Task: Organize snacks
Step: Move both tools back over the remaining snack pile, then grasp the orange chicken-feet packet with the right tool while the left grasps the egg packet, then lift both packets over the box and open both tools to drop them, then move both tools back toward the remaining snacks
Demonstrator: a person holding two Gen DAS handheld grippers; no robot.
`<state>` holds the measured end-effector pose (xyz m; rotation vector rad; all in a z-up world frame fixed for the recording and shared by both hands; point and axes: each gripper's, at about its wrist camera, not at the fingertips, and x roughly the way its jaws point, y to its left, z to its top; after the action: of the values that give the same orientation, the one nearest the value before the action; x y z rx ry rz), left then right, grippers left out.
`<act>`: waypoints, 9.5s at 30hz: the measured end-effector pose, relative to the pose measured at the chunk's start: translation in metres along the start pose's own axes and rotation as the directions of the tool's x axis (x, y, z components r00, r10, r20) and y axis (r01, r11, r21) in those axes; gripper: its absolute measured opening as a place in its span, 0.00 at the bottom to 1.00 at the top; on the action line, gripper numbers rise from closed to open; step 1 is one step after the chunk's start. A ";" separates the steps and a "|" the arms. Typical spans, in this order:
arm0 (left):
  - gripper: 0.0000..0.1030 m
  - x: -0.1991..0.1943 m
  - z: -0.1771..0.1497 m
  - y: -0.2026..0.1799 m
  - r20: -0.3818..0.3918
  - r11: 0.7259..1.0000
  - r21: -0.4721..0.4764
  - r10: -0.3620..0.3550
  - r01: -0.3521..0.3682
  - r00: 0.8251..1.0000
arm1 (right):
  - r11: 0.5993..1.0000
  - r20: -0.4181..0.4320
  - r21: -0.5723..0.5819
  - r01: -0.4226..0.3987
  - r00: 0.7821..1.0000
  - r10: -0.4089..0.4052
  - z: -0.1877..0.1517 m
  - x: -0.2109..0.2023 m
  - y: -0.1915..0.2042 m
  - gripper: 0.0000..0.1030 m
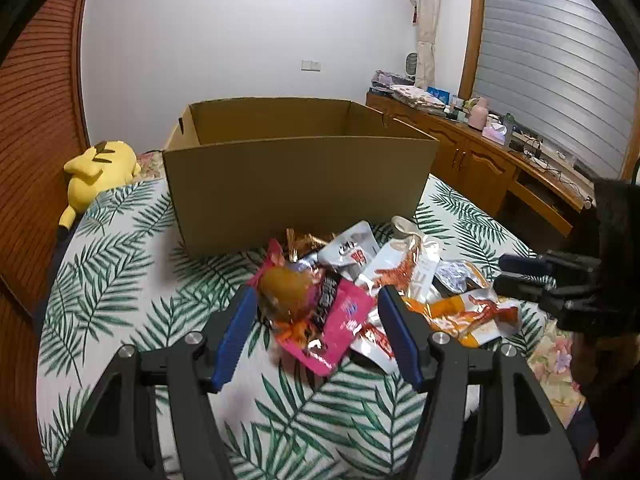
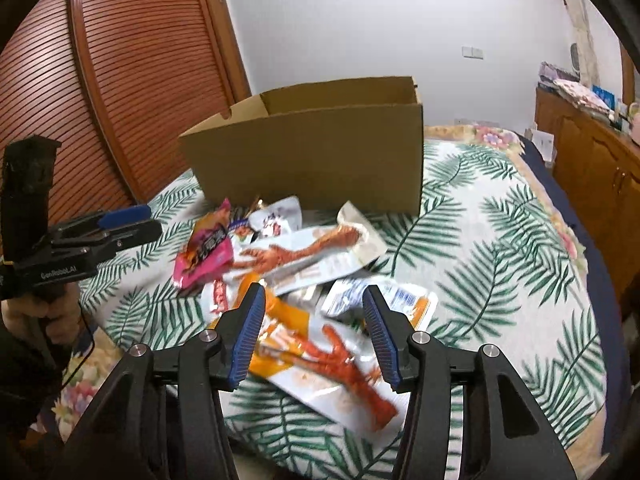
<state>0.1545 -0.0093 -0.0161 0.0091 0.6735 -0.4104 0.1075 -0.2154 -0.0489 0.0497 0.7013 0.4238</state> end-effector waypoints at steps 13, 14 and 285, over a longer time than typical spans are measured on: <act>0.62 -0.010 -0.029 -0.003 -0.028 1.000 -0.014 0.023 -0.024 0.999 | 1.000 -0.029 0.001 -0.026 0.999 0.026 -0.027 0.015 0.008 0.58; 0.62 -0.011 -0.029 -0.002 -0.030 1.000 -0.016 0.023 -0.023 0.999 | 1.000 -0.026 0.002 -0.031 0.999 0.031 -0.026 0.015 0.007 0.60; 0.69 0.129 0.025 -0.073 -0.304 0.964 0.251 -0.009 0.089 0.953 | 0.999 -0.149 0.004 -0.036 0.988 0.037 0.017 0.063 -0.050 0.54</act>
<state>0.2330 -0.1276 -0.0658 0.3129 0.9173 -0.5515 0.1797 -0.2347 -0.0840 0.0327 0.8489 0.4652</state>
